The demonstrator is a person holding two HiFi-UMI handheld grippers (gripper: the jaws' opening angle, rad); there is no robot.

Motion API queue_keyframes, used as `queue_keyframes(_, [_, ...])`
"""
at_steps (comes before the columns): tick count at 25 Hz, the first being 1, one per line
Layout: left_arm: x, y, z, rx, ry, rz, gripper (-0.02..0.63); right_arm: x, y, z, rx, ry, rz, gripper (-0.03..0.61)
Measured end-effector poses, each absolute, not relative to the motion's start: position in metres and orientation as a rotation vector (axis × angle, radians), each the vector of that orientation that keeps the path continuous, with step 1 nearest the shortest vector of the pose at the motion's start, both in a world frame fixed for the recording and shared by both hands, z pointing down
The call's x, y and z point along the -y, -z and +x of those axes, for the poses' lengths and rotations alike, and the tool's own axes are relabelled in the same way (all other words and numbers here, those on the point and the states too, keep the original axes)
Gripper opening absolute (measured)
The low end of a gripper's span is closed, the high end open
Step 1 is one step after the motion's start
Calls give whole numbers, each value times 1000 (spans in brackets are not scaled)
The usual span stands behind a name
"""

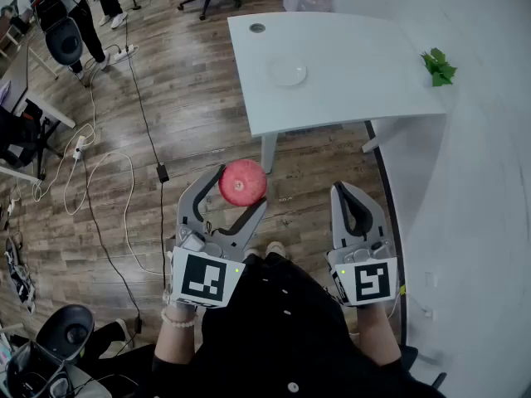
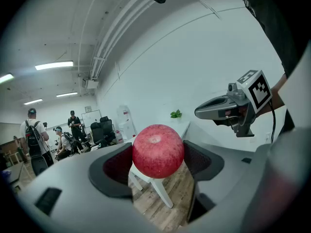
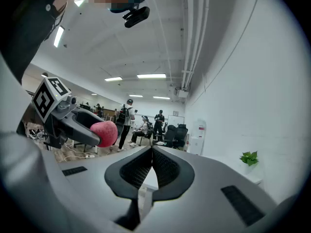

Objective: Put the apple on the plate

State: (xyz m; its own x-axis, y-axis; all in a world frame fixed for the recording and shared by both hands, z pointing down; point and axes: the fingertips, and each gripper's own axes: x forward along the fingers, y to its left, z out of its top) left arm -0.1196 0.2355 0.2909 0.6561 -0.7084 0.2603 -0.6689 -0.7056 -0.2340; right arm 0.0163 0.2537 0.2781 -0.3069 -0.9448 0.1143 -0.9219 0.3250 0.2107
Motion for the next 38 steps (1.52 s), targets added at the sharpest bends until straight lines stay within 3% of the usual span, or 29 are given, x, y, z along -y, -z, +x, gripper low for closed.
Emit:
queue_keyframes(23, [-232, -290, -104, -1213, 537, -2718, 344, -249, -277, 25, 2393, 239, 1601, 41])
queue_keyframes(38, [-241, -287, -75, -1286, 521, -2692, 344, -258, -283, 72, 2420, 186, 1652, 41])
